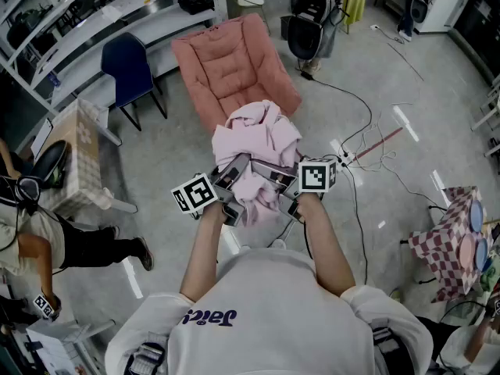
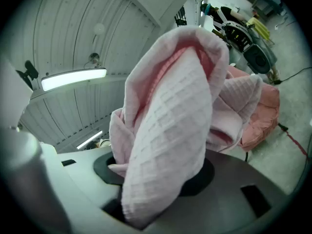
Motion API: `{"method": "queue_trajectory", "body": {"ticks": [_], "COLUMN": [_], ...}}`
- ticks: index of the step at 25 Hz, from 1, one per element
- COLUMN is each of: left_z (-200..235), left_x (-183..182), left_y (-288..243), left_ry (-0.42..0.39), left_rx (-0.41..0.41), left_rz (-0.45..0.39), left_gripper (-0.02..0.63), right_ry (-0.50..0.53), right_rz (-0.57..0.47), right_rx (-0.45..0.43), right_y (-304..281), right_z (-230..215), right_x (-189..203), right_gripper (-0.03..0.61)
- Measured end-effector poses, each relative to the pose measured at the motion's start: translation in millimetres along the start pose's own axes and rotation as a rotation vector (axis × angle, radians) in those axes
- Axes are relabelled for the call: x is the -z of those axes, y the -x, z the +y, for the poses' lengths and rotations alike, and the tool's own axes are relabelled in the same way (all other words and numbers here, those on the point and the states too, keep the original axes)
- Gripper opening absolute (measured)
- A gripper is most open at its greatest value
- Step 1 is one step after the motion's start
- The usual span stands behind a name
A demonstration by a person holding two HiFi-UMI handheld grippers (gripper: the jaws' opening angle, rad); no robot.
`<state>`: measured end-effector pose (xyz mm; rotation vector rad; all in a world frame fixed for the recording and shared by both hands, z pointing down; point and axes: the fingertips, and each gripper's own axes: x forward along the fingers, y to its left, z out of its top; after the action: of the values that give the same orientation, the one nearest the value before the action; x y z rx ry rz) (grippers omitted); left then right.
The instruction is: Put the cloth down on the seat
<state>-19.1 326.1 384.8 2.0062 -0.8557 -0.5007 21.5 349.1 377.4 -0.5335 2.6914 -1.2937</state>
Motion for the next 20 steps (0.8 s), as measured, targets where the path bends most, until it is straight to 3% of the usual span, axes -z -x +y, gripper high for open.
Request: {"method": "queue_trajectory", "body": {"ticks": [13,20], "left_z": [-12.7,-38.8], "left_x": [4.3,62.5], "left_y": [-15.1,-49.7], "left_ry": [-0.013,-0.033], "left_rx": [0.05,0.001], "left_rz": [-0.031,-0.026], "left_gripper": [0.354,0.354], "right_ry": [0.166,0.134], "right_rz": [-0.044,-0.057], "right_rx": [-0.012,-0.048], "right_y": [16.0,87.1], "right_z": [2.4,-14.4], "right_x": [-13.2,-12.6], "right_gripper": [0.232,0.233]}}
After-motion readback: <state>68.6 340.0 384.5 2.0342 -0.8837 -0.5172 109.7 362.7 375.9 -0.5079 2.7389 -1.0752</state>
